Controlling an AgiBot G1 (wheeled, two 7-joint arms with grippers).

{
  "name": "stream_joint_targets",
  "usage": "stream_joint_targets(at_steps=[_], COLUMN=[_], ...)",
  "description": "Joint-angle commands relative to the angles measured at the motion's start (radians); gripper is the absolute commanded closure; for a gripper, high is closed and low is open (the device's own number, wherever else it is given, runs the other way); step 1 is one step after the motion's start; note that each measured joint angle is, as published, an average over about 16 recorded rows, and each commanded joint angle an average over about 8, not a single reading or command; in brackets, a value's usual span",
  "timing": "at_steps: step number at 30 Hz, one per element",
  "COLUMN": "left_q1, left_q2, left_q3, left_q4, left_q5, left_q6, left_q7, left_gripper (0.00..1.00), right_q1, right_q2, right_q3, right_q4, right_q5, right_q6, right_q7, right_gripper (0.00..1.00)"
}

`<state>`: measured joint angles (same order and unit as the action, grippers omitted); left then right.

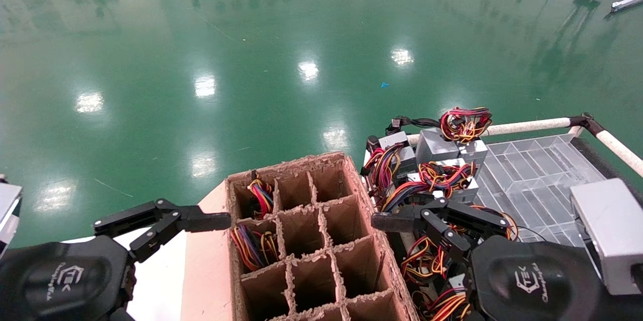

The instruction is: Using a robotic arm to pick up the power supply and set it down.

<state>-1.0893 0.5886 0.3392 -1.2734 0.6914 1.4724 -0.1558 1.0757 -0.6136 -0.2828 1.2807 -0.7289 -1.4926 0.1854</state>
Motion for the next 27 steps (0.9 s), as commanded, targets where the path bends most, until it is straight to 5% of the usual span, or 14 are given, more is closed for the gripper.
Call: stream_joint_targets(at_steps=[1,7,14,16,27], left_q1=[0.0,0.0,0.0,0.0,0.0], left_q2=[0.0,0.0,0.0,0.0,0.0], left_q3=[0.0,0.0,0.0,0.0,0.0], left_q4=[0.0,0.0,0.0,0.0,0.0], left_q5=[0.0,0.0,0.0,0.0,0.0], left_q6=[0.0,0.0,0.0,0.0,0.0], left_q7=[0.0,0.0,0.0,0.0,0.0], left_gripper=[0.0,0.05,0.83,0.97,1.0], right_q1=[0.0,0.0,0.0,0.0,0.0], right_q2=[0.0,0.0,0.0,0.0,0.0], right_q3=[0.0,0.0,0.0,0.0,0.0], right_q4=[0.0,0.0,0.0,0.0,0.0], right_q5=[0.0,0.0,0.0,0.0,0.0], right_q6=[0.0,0.0,0.0,0.0,0.0], right_q7=[0.0,0.0,0.0,0.0,0.0], right_gripper=[0.0,0.0,0.0,0.0,0.0])
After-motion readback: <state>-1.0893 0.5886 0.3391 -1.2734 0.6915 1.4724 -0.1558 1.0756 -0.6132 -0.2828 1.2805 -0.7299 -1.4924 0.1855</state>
